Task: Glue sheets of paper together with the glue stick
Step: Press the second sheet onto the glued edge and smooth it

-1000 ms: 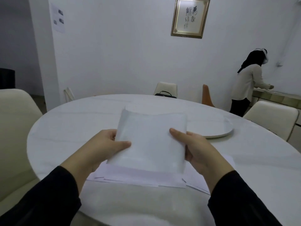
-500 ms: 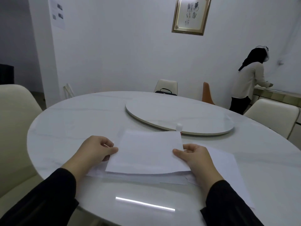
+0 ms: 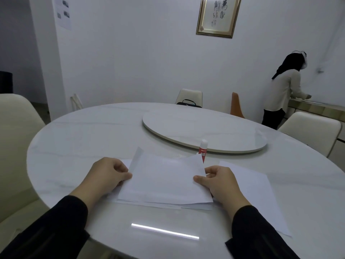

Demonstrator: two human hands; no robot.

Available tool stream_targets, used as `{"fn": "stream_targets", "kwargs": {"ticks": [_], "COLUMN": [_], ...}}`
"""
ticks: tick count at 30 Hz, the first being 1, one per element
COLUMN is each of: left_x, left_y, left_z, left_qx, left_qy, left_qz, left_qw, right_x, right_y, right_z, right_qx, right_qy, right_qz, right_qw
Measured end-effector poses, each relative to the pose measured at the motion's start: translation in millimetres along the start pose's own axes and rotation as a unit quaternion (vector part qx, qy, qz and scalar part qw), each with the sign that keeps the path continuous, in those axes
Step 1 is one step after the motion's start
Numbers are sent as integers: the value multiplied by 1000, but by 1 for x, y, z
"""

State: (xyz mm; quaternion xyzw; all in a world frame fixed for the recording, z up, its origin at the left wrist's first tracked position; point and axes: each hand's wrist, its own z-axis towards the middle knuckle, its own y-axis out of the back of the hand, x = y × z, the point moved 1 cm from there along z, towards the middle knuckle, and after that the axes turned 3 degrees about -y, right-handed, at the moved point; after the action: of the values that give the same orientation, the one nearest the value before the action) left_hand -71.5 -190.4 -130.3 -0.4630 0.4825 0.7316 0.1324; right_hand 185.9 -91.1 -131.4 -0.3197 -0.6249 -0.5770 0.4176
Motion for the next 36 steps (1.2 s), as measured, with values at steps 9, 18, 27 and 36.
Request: {"fn": "stream_targets", "kwargs": {"ticks": [9,18,27,36], "left_x": [2,4,5,6], "left_y": [0,-2,-4,-7], "left_z": [0,2,3,4], "left_qx": [6,3,-7,-7], "left_qy": [-22,-32,-46,-68], "left_qz": [39,59,88,109], "left_qw": [999,998,995,992], "right_x": [-3,-5,-5,-6], "right_y": [-3,-5,-8,-9], "right_z": [2,4,3,3], "right_qx": [-11,-31,-38,-51], "right_qy": [23,42,55,41], "right_qz": [-67,-103,-130,-136], "right_qw": [997,993,989,989]}}
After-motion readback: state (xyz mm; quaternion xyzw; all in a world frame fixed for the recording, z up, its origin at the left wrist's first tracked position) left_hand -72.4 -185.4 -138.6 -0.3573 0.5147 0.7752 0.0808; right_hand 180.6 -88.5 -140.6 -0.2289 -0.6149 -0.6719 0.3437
